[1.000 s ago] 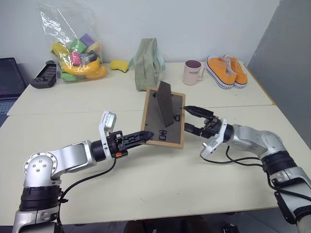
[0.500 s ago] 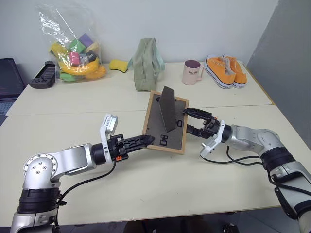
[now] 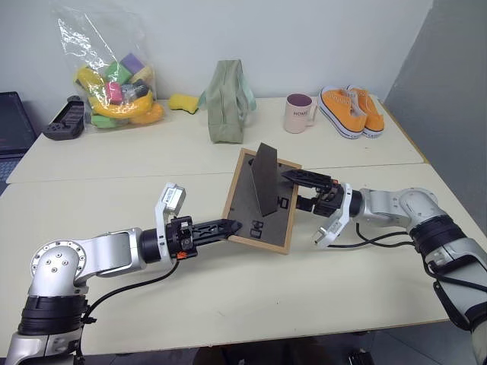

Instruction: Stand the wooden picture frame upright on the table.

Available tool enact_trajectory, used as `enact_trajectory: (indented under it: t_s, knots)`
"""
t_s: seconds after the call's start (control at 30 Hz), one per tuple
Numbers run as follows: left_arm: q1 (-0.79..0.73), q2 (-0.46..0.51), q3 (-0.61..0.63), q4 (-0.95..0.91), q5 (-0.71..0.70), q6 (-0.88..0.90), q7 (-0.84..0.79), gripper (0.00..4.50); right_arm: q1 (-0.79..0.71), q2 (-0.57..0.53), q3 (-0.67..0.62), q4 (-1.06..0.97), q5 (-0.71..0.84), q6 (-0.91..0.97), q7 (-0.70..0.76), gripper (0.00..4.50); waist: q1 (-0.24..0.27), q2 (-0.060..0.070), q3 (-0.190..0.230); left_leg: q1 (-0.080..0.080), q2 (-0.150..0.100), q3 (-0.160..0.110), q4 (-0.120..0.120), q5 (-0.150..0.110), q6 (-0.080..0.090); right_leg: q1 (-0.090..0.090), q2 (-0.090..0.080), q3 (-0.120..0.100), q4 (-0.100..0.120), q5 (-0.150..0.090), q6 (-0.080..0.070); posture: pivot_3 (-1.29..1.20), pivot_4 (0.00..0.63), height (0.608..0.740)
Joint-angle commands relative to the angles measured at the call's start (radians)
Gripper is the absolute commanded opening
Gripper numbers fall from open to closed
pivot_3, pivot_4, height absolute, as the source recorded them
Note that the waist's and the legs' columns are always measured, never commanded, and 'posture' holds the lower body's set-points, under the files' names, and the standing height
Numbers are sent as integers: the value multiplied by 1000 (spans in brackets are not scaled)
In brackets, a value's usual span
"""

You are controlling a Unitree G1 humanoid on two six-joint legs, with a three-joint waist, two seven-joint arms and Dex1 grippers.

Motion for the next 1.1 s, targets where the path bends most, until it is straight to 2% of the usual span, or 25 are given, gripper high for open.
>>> enact_trajectory:
  t_s: [0.03, 0.43, 0.57, 0.7, 0.73, 0.77, 0.87, 1.1]
  knots:
    - [2, 26, 6, -28, -43, 0, -46, 1367, -49, -30, 33, 19, -42, 6, -84, 4296, -1, 0, 0, 0, 0, 0, 0, 0, 0, 0, 0, 0, 0, 0, 0, 0, 150, 740]
    - [23, 58, -5, -33, -43, -1, -87, 1367, -91, -46, 107, 44, -72, 27, -172, 4296, -8, 0, 0, 0, 0, 0, 0, 0, 0, 0, 0, 0, 1, 0, 0, 0, 150, 740]
    - [21, 64, -12, -33, -43, -2, -93, 1367, -95, -46, 113, 45, -66, 23, -172, 3562, -8, 0, 0, 0, 0, 0, 0, 0, 0, 0, 0, 0, 1, 0, 0, 0, 150, 740]
    - [21, 66, -14, -33, -43, -3, -96, 1367, -96, -48, 119, 40, -64, 20, -173, 2461, -8, 0, 0, 0, 0, 0, 0, 0, 0, 0, 0, 0, 1, 0, 0, 0, 150, 740]
    - [21, 66, -14, -34, -43, -4, -96, 1367, -97, -49, 120, 40, -63, 20, -173, 2325, -8, 0, 0, 0, 0, 0, 0, 0, 0, 0, 0, 0, 1, 0, 0, 0, 150, 740]
    - [23, 65, -15, -36, -43, -4, -97, 1367, -97, -49, 122, 39, -63, 20, -173, 1950, -8, 0, 0, 0, 0, 0, 0, 0, 0, 0, 0, 0, 1, 0, 0, 0, 150, 740]
    - [25, 65, -15, -41, -43, -7, -98, 1367, -97, -52, 126, 37, -63, 21, -176, 1354, -8, 0, 0, 0, 0, 0, 0, 0, 0, 0, 0, 0, 1, 0, 0, 0, 150, 740]
    - [20, 51, -18, -42, -43, -17, -85, 1367, -100, -56, 133, 33, -66, 22, -186, 1292, -9, 0, 0, 0, -1, 0, 2, 0, 0, 0, 0, 1, 4, 0, 0, 0, 150, 740]
